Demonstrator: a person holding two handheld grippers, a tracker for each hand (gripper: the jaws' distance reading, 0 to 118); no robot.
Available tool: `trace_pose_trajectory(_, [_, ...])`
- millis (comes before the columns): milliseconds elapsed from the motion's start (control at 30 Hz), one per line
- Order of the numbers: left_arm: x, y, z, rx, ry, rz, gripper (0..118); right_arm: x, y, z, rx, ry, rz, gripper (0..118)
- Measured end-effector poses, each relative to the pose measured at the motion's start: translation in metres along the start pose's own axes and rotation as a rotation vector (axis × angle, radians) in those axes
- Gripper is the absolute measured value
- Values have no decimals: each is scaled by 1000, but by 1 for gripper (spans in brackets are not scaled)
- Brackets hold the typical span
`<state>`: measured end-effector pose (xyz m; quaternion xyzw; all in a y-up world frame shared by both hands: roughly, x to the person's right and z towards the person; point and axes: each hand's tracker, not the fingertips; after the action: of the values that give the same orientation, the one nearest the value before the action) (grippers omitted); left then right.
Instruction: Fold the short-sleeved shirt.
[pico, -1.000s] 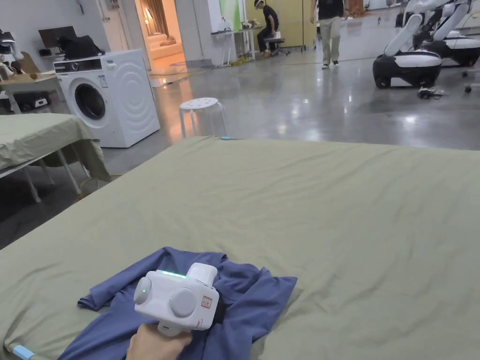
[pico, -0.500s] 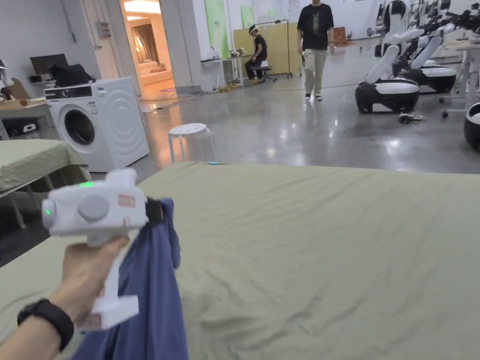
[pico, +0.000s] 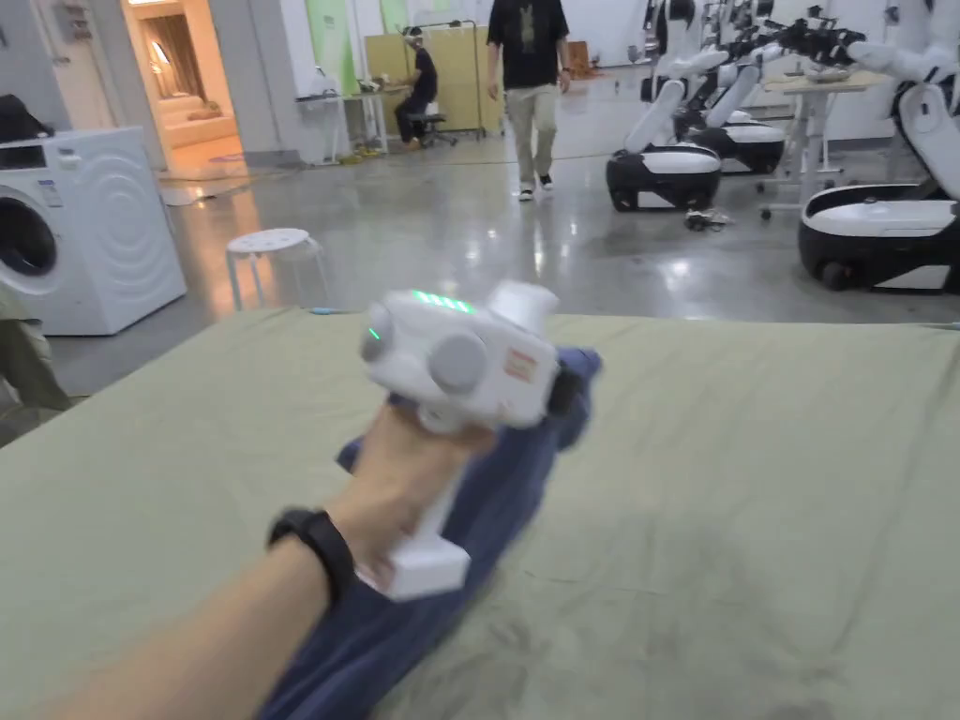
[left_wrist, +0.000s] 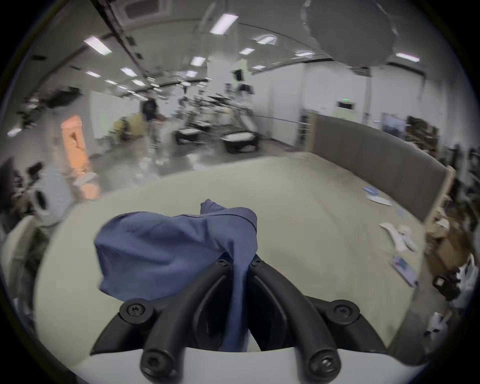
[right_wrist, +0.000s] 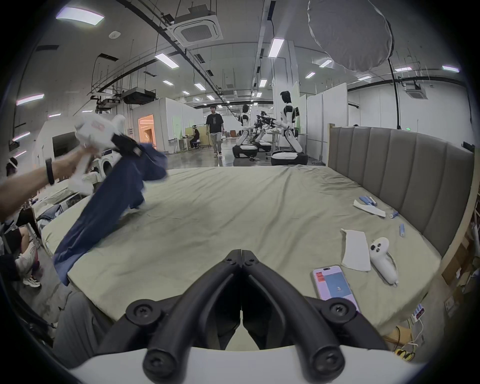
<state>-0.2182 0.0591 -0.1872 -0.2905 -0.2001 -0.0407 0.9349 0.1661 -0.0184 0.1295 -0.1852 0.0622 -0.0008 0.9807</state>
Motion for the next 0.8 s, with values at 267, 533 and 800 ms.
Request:
trace_pose_trajectory(267, [236,-138,-73,-148,-553,-54,4,23,-15,17,-27,-71,-52,0])
trace_pose_trajectory(533, [315,-176,-54,-171,-688,-79,48,29,-23,20,-40,-96,-77,0])
trace_pose_trajectory(800, [202,-115,74,196,-393,-79,99,11,-11,6,-1,-10,-58,0])
